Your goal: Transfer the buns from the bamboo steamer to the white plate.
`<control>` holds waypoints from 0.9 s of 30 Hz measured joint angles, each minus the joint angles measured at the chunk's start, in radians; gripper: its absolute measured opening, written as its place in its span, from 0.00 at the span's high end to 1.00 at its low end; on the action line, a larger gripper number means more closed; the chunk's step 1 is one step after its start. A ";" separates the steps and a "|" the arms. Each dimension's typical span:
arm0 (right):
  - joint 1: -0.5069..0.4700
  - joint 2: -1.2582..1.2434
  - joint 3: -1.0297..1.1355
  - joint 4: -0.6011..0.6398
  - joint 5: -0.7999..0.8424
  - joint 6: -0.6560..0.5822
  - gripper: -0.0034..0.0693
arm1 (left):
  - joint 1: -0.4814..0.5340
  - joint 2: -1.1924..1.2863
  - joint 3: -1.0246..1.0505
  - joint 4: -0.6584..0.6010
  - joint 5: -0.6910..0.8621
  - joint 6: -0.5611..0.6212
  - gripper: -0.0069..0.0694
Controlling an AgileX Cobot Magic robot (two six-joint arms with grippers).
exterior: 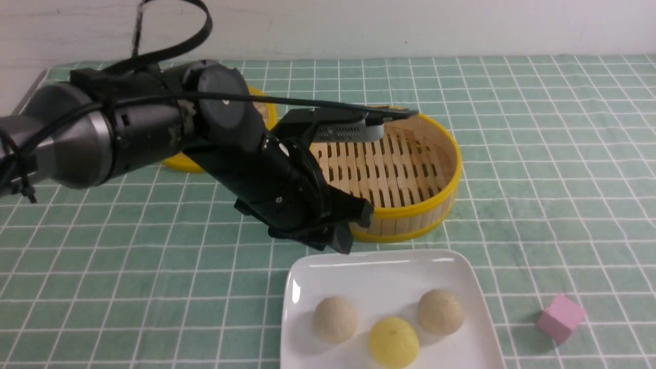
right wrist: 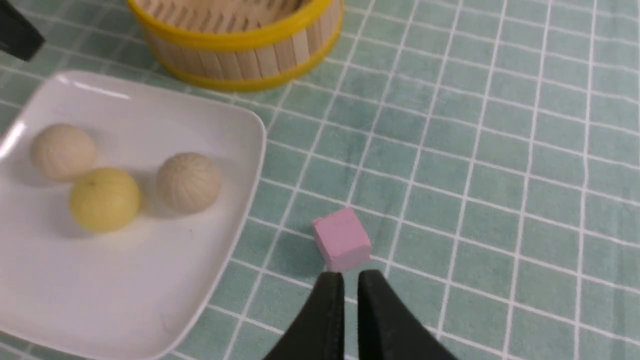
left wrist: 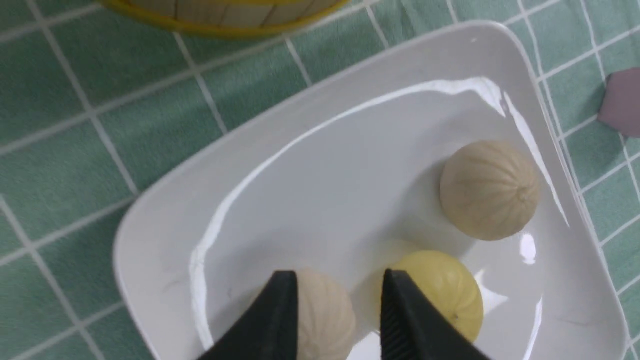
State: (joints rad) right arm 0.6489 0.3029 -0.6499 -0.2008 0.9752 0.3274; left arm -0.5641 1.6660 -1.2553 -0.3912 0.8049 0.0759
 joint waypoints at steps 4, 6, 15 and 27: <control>0.000 -0.049 0.080 0.120 -0.178 -0.115 0.96 | 0.001 -0.003 -0.015 0.026 0.012 -0.011 0.80; 0.000 -0.052 0.112 0.168 -0.256 -0.167 0.97 | 0.001 -0.003 -0.015 0.028 0.022 -0.011 0.87; 0.000 -0.052 0.219 0.267 -0.523 -0.327 0.97 | 0.001 -0.003 -0.015 0.047 0.029 -0.011 0.91; 0.000 -0.052 0.219 0.267 -0.533 -0.338 0.97 | 0.001 -0.003 -0.015 0.048 0.030 -0.012 0.91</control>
State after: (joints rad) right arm 0.6493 0.2510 -0.4305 0.0664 0.4422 -0.0103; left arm -0.5631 1.6634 -1.2701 -0.3431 0.8349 0.0641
